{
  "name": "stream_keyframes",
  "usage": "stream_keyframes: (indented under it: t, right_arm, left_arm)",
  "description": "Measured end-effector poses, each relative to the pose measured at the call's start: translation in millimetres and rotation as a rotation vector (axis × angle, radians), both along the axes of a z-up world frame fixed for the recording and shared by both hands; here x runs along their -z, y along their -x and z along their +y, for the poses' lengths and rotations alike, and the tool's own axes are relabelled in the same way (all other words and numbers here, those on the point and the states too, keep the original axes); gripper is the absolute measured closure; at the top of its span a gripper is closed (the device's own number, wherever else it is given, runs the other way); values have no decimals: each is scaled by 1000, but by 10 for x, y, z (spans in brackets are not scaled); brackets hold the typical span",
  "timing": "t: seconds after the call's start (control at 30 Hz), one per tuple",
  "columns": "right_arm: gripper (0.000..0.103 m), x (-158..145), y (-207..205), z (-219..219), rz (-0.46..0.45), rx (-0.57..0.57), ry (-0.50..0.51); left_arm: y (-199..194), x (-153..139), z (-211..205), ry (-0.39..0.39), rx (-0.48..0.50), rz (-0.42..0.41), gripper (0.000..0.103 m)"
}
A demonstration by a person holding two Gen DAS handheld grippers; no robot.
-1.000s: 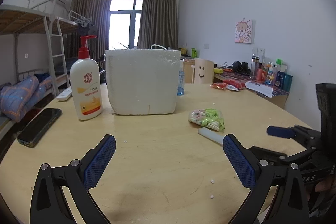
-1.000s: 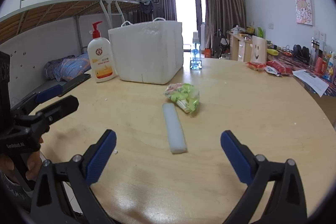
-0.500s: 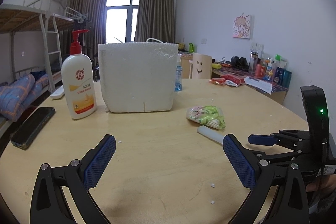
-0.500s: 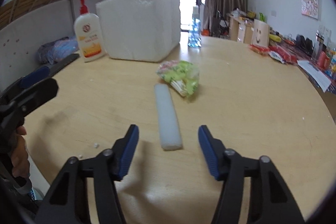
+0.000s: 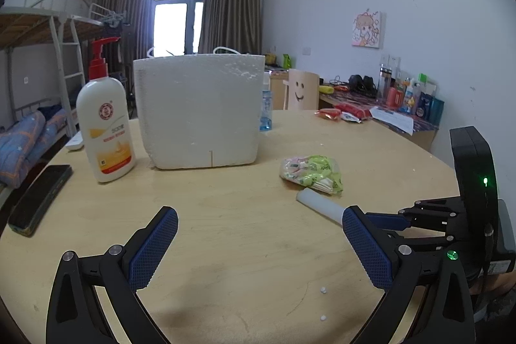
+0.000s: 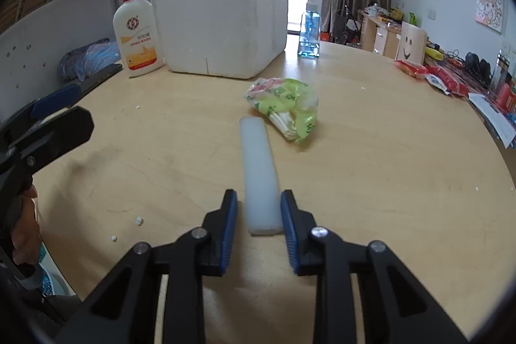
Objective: Organize soft objects
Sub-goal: 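Reach the right gripper to the white foam strip and grasp it, then reach the left gripper to the green snack packet and grasp it while the right holds the strip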
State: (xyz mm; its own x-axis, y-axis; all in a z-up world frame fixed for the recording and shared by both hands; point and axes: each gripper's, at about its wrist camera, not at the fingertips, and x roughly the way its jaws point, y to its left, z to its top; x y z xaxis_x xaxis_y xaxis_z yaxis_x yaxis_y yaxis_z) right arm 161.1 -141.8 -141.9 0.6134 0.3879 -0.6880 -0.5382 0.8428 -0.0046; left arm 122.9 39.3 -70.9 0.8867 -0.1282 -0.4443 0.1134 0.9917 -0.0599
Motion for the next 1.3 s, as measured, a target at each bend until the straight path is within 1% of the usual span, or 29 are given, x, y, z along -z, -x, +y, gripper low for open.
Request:
stream_keyframes:
  t: [0.1, 0.3, 0.53, 0.7, 1.0, 1.3]
  right_arm:
    - [79, -10, 2, 12, -4, -7, 18]
    - [87, -36, -37, -40, 16, -19, -22]
    - [87, -139, 26, -174, 1, -17, -76]
    - [87, -251, 98, -319, -31, 5, -107]
    - [87, -332, 144, -672, -63, 85, -158]
    - [87, -319, 144, -996, -74, 152, -201]
  left_arm:
    - [-29, -25, -11, -3, 11, 1, 1]
    - [-130, -47, -44, -3, 25, 25, 1]
    - [-255, -128, -124, -14, 40, 29, 1]
    - [-335, -171, -234, -15, 63, 40, 1]
    - [-474, -170, -565, -61, 85, 66, 1]
    - [-692, -118, -859, -80, 94, 114, 1]
